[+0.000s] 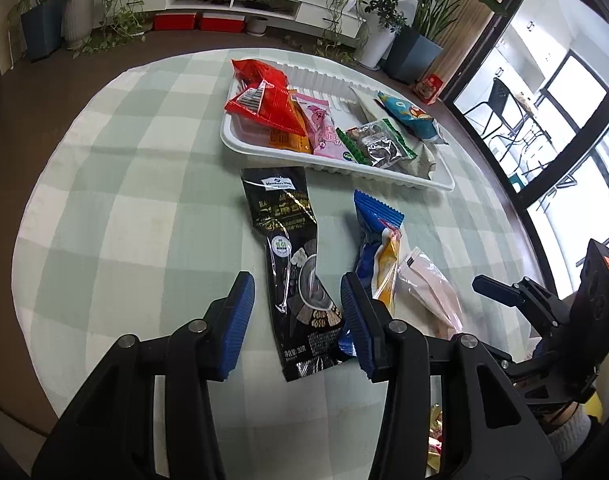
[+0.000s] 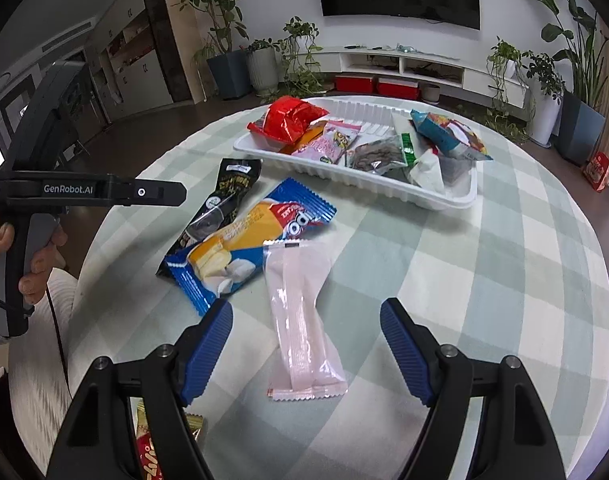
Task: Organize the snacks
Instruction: 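Grasp the black packet with the left tool while the right tool grasps the clear pink packet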
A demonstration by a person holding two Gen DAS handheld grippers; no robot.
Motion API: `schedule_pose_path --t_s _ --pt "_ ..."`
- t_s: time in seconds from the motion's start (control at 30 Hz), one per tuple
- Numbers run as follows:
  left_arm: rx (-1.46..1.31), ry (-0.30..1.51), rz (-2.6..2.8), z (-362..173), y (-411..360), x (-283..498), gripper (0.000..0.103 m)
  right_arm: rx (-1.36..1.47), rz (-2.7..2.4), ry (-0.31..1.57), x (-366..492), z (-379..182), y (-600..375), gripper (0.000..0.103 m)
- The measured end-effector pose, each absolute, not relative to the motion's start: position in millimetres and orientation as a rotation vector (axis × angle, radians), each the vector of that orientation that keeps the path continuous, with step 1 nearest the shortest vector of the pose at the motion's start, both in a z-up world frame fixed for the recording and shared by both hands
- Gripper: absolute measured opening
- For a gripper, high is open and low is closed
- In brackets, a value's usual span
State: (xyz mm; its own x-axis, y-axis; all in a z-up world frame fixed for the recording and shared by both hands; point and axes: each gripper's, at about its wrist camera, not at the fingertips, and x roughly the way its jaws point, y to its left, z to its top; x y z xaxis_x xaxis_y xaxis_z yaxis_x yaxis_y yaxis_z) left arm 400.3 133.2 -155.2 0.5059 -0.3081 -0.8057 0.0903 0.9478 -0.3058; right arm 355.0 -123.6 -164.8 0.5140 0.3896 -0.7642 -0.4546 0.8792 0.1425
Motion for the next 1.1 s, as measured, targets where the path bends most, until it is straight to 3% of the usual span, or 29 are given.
schedule_pose_path --t_s 1.1 --pt "-0.212 1.081 -0.252 -188 122 430 0.043 -0.201 0.502 0.941 366 -193 -94 0.079"
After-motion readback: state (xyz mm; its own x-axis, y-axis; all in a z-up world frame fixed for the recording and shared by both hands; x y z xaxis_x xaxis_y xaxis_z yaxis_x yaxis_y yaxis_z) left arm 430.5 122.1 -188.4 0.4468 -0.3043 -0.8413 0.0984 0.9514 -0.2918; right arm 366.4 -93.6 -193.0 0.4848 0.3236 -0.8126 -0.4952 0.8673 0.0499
